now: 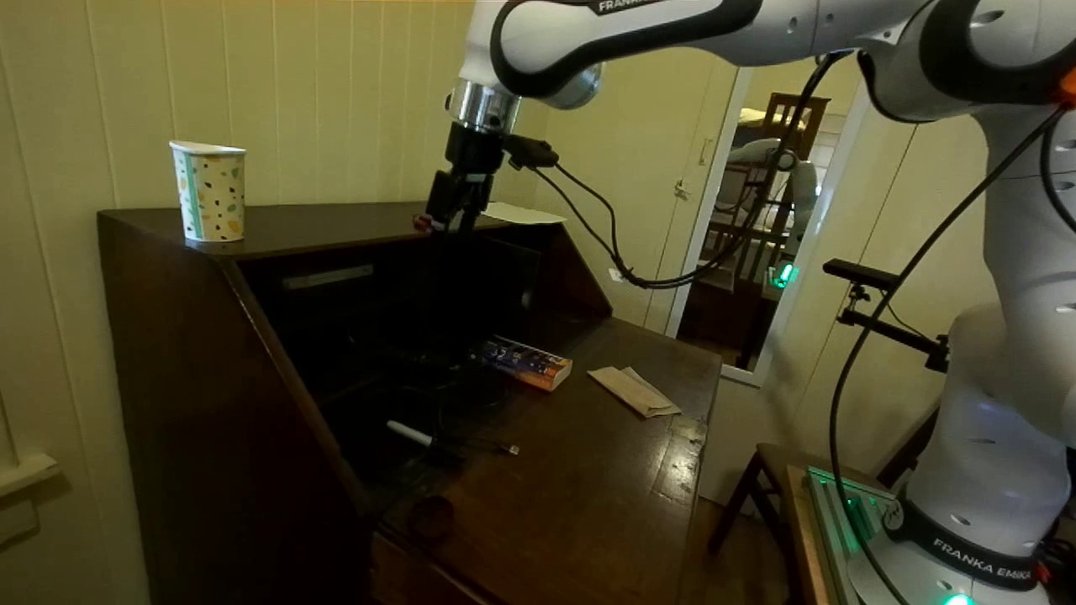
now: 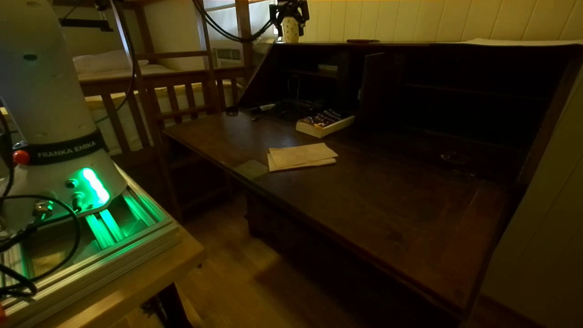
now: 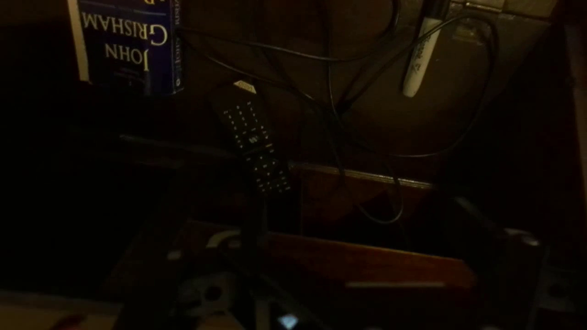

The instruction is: Remove the black cable from the top of the cabinet.

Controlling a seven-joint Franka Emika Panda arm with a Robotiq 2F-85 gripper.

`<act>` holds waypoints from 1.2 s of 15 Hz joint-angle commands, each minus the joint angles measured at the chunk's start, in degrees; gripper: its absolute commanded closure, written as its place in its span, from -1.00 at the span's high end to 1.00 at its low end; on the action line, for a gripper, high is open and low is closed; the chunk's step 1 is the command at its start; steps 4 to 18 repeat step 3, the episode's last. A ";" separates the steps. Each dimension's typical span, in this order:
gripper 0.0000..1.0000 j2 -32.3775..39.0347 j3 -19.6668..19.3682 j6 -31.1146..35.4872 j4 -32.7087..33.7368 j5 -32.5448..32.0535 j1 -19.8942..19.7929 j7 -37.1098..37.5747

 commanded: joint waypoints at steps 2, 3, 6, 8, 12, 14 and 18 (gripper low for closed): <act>1.00 -4.66 -0.55 2.71 -4.26 -0.37 0.58 -0.32; 1.00 -6.27 -0.60 3.17 -5.86 -0.44 0.56 -0.43; 1.00 -6.27 -0.60 3.17 -5.86 -0.44 0.56 -0.43; 1.00 -6.27 -0.60 3.17 -5.86 -0.44 0.56 -0.43; 1.00 -6.27 -0.60 3.17 -5.86 -0.44 0.56 -0.43; 1.00 -6.27 -0.60 3.17 -5.86 -0.44 0.56 -0.43; 1.00 -6.27 -0.60 3.17 -5.86 -0.44 0.56 -0.43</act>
